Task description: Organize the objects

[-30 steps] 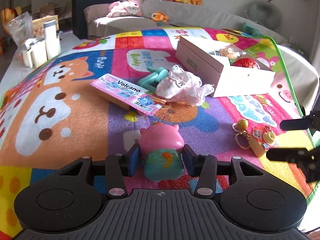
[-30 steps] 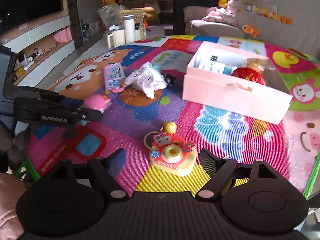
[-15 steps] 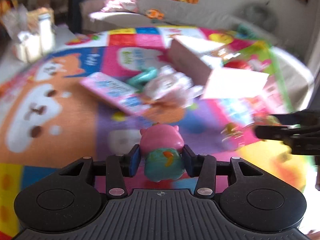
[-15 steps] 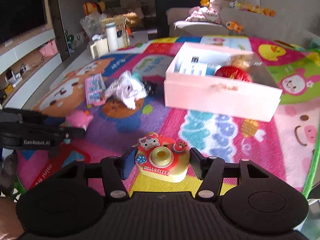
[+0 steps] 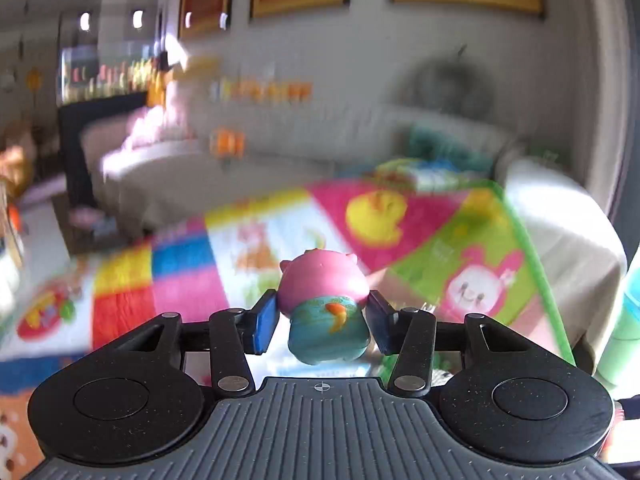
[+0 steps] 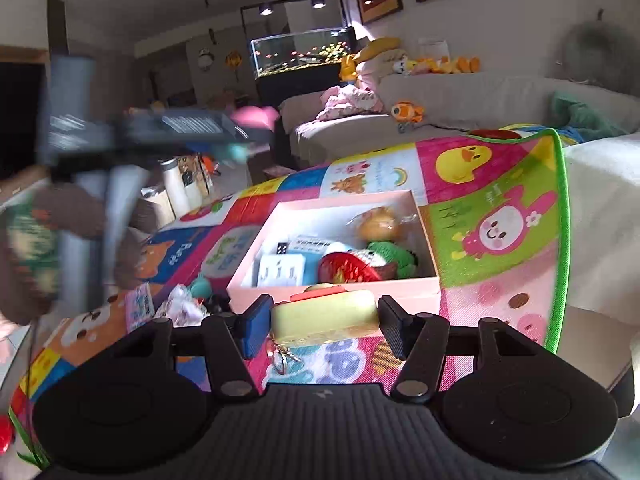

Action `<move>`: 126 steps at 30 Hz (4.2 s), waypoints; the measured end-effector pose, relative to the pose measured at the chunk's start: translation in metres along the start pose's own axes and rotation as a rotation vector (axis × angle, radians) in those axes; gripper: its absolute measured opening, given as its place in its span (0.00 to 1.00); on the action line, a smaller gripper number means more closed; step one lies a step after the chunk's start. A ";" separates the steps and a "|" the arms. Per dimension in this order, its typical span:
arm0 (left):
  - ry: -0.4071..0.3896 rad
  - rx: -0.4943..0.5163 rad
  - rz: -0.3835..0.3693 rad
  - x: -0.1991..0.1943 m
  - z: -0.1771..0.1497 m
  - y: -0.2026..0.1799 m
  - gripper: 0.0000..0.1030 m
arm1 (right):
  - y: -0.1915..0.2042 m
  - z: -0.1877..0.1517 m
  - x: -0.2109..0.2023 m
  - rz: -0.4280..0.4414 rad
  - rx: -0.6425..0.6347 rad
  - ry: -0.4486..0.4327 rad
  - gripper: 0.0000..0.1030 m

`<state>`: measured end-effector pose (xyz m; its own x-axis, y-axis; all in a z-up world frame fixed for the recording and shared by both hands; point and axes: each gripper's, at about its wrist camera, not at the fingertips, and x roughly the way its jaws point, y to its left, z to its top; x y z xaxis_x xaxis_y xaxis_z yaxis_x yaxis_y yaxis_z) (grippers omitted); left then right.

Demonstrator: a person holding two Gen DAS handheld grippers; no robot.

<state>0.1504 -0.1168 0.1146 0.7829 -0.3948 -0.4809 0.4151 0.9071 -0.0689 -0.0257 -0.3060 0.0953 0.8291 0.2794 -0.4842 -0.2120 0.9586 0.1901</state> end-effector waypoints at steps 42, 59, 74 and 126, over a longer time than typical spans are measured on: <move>-0.036 -0.391 0.138 -0.165 -0.117 0.133 0.48 | -0.017 0.064 0.054 -0.089 0.072 -0.122 0.81; 0.077 -0.647 0.288 -0.123 -0.143 0.126 0.48 | 0.063 -0.072 0.081 -0.056 -0.081 0.167 0.88; 0.150 -0.271 0.428 -0.093 -0.140 0.091 0.48 | 0.057 -0.069 0.083 -0.051 -0.059 0.169 1.00; 0.294 -0.100 -0.059 -0.136 -0.167 0.028 0.41 | 0.056 -0.070 0.091 -0.054 -0.053 0.208 1.00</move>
<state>-0.0212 -0.0133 0.0320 0.5854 -0.4010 -0.7046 0.3962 0.8997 -0.1829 0.0015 -0.2236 0.0022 0.7166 0.2274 -0.6593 -0.2012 0.9726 0.1168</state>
